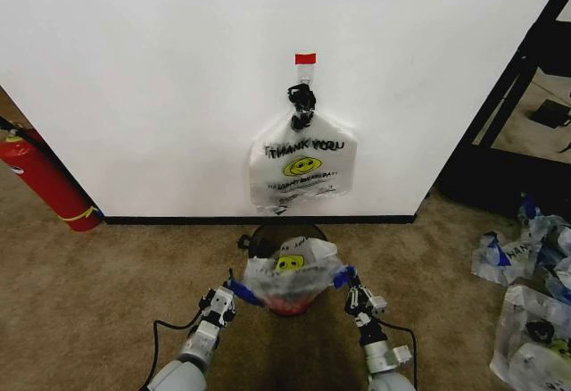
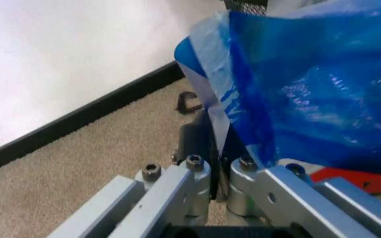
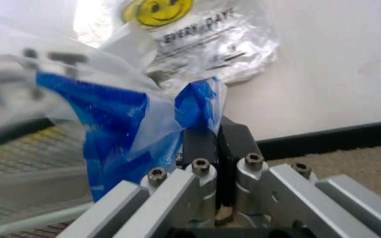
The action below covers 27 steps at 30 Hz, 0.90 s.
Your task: Pick up the garbage bag from the wall and place it over the trash bin.
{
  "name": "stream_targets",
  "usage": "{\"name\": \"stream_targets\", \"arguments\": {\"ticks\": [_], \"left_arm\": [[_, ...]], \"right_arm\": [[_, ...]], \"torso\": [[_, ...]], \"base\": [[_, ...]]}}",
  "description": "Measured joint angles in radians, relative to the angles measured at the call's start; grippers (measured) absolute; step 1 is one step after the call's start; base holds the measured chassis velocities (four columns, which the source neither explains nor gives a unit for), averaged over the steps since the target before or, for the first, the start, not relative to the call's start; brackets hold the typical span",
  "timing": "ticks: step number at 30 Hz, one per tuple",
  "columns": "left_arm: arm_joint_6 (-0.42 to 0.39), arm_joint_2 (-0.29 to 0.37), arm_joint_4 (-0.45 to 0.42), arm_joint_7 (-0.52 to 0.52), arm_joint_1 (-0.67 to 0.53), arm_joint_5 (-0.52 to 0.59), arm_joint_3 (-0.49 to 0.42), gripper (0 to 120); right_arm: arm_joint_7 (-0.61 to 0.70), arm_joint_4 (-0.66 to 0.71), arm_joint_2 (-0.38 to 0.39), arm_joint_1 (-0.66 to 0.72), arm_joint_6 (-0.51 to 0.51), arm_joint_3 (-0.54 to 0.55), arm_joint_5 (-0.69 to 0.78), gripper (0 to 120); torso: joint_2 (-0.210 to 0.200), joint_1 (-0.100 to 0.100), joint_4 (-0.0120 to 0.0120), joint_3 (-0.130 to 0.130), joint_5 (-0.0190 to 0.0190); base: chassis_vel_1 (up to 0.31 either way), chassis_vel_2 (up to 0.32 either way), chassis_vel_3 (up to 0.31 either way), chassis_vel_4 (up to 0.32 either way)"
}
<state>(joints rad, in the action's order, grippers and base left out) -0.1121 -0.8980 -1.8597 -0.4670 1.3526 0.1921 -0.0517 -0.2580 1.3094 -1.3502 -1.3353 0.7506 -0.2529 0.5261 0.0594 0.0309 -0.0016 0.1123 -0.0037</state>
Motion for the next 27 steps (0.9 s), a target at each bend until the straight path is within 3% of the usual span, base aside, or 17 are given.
{"name": "stream_targets", "arguments": {"ticks": [6,12,17,20,23,27], "left_arm": [[0.029,0.014,-0.040,0.016,0.029,-0.028,0.021,10],[0.042,0.054,-0.074,0.066,0.102,-0.123,0.084,35],[0.042,0.075,-0.083,0.093,0.148,-0.190,0.122,48],[0.030,0.105,-0.099,0.120,0.206,-0.259,0.145,64],[0.028,0.116,-0.103,0.129,0.228,-0.291,0.150,70],[0.039,0.135,-0.113,0.143,0.287,-0.394,0.155,88]], "right_arm": [[-0.041,0.031,0.040,-0.021,0.013,-0.012,-0.073,5],[-0.109,0.049,0.128,-0.051,0.028,-0.050,-0.157,28],[-0.134,0.057,0.171,-0.064,0.046,-0.073,-0.190,43],[-0.171,0.092,0.216,-0.090,0.069,-0.089,-0.227,59],[-0.210,0.115,0.231,-0.104,0.071,-0.097,-0.229,66],[-0.371,0.170,0.263,-0.127,0.072,-0.152,-0.258,84]], "torso": [[0.000,0.000,-0.0001,0.000,0.0002],[0.000,0.000,0.0000,0.000,0.0002],[0.000,0.000,0.0000,0.000,0.0001],[0.000,0.000,0.0000,0.000,0.0002],[0.000,0.000,0.0000,0.000,0.0001],[0.000,0.000,0.0000,0.000,0.0000]], "base": [[0.000,0.000,0.000,0.000],[0.000,0.000,0.000,0.000],[0.000,0.000,0.000,0.000],[0.000,0.000,0.000,0.000],[0.000,0.000,0.000,0.000],[0.000,0.000,0.000,0.000]]}}
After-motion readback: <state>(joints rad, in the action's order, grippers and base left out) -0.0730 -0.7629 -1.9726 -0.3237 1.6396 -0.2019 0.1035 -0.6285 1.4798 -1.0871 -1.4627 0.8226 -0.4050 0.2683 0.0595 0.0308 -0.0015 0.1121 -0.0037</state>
